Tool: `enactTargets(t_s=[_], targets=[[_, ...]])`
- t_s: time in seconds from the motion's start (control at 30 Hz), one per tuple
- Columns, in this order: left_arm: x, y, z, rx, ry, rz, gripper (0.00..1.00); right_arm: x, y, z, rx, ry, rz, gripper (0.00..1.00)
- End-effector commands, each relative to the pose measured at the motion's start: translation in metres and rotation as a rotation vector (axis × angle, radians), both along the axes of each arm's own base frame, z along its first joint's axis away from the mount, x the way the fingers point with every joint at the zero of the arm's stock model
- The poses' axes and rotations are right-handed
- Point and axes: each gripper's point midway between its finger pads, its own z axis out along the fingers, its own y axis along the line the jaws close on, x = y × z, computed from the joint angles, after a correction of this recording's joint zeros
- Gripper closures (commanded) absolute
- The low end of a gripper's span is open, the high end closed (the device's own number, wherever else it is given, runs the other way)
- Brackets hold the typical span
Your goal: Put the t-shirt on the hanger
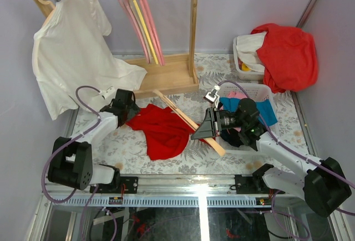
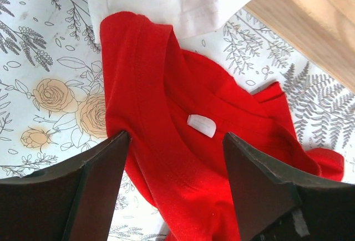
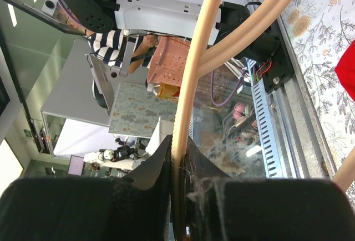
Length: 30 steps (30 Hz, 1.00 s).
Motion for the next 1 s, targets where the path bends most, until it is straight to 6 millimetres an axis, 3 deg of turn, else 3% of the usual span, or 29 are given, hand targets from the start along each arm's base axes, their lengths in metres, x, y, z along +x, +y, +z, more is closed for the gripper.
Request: enactTargets(t_s=[0.0, 0.23, 0.33, 0.67, 0.97], targets=[[0.015, 0.004, 0.031, -0.004, -0.104, 0.026, 0.32, -0.007, -0.004, 0.022, 0.066, -0.085, 0.026, 1.00], [0.012, 0.001, 0.075, -0.029, -0.196, 0.008, 0.32, -0.007, -0.004, 0.021, 0.070, -0.086, 0.025, 1.00], [0.016, 0.003, 0.081, -0.017, -0.207, 0.013, 0.32, -0.007, -0.004, 0.022, 0.076, -0.085, 0.027, 1.00], [0.027, -0.004, 0.023, -0.031, -0.101, 0.016, 0.33, -0.008, -0.005, 0.025, 0.080, -0.088, 0.027, 1.00], [0.017, -0.001, -0.005, -0.017, -0.047, 0.018, 0.37, -0.008, -0.005, 0.024, 0.081, -0.091, 0.025, 1.00]])
